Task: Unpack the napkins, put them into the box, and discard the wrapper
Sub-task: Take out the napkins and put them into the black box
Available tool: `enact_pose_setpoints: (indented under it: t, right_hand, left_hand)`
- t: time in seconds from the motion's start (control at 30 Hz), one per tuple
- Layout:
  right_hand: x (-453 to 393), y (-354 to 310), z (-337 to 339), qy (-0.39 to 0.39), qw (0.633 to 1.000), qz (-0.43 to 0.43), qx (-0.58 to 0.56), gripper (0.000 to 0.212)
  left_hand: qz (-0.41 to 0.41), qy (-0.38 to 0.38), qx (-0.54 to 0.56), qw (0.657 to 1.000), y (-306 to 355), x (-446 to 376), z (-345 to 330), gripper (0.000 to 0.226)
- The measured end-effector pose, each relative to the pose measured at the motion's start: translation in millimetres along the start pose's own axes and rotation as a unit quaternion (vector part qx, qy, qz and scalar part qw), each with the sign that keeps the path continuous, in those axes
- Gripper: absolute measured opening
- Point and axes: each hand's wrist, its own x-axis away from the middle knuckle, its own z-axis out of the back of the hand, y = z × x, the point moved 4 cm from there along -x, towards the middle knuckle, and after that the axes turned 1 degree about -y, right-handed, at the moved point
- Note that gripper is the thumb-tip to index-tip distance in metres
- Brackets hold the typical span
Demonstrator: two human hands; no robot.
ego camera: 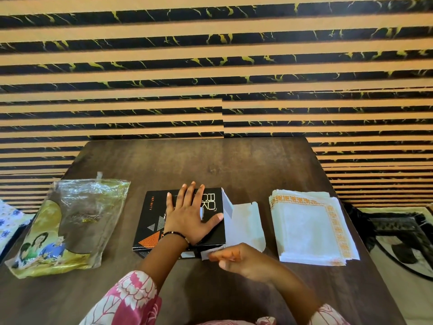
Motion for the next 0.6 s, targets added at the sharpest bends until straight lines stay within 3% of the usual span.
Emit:
enact_pose_setpoints:
  t: [0.1,0.23,0.3,0.4,0.47,0.6]
  right_hand:
    - [3.1,-0.7,7.0,0.017,0.998,0.002,-0.054,0.013]
    - [-3.2,-5.4,37.9,0.132,0.981,0.007,-0.139,0.016]
    - [-13.3,-10.0,48.0,0.138,0.979,0.004,-0.149,0.012]
    - [-31.1,-13.6,52.5,0.132,0.979,-0.007,-0.155,0.035]
    - [-37.6,-15.9,61.2,0.17,0.97,-0.002,-0.176,0.049]
    - [-49.8,-13.4,73.9,0.205,0.959,0.004,-0.197,0.054]
  left_hand:
    - [-0.002,-0.003,-0.006,1.0,0.4,0.1,-0.4,0.114]
    - [0.001,-0.001,-0.002,1.0,0.9,-0.7,-0.5,0.113]
    - [0.001,0.002,0.0,1.0,1.0,-0.8,-0.6,0.112]
    - [0.0,0.0,0.001,1.0,1.0,-0.2,-1.0,0.113]
    - [0.003,0.001,0.01,1.0,1.2,0.0,-0.2,0.11]
    - [0.006,0.002,0.016,1.0,1.6,1.3,0.5,0.1]
